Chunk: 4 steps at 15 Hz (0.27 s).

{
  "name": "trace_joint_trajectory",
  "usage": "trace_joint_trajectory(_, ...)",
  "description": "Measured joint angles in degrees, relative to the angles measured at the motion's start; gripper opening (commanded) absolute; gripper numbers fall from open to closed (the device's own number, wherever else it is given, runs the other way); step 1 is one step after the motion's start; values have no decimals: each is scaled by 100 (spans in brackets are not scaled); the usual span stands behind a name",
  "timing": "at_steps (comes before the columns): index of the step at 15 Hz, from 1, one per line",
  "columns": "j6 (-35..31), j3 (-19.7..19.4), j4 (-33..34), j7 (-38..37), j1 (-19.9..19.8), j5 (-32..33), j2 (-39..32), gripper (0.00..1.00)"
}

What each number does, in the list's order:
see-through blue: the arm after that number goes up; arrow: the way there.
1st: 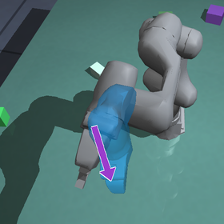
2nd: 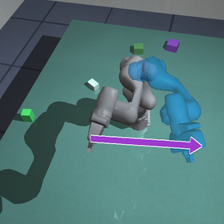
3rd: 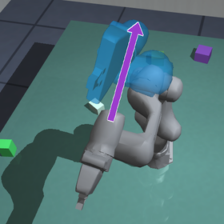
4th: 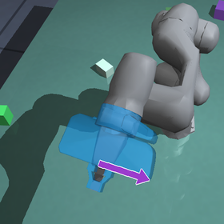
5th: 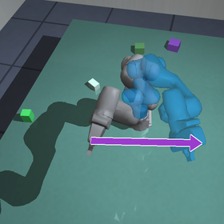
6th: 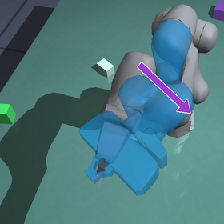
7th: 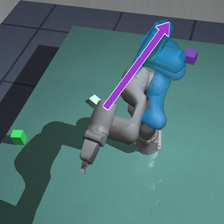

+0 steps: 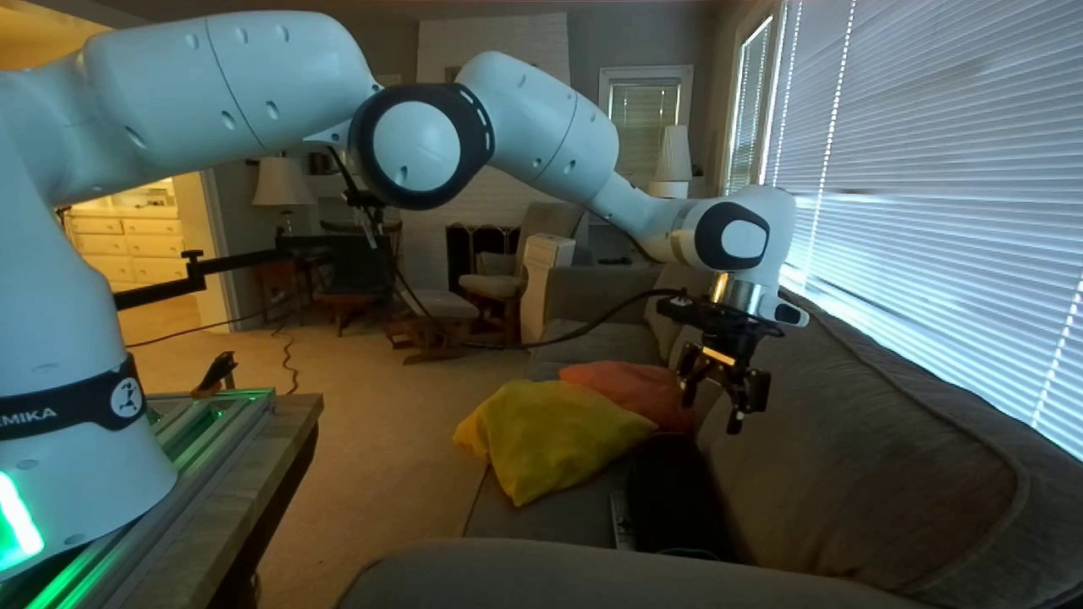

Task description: Put the remote on the sofa

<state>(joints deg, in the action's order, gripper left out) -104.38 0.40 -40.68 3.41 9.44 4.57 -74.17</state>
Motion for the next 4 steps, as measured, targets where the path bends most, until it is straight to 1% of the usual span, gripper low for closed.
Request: trace_joint_trajectory(4,-971,19,-573,-456,12,-3,319,100)
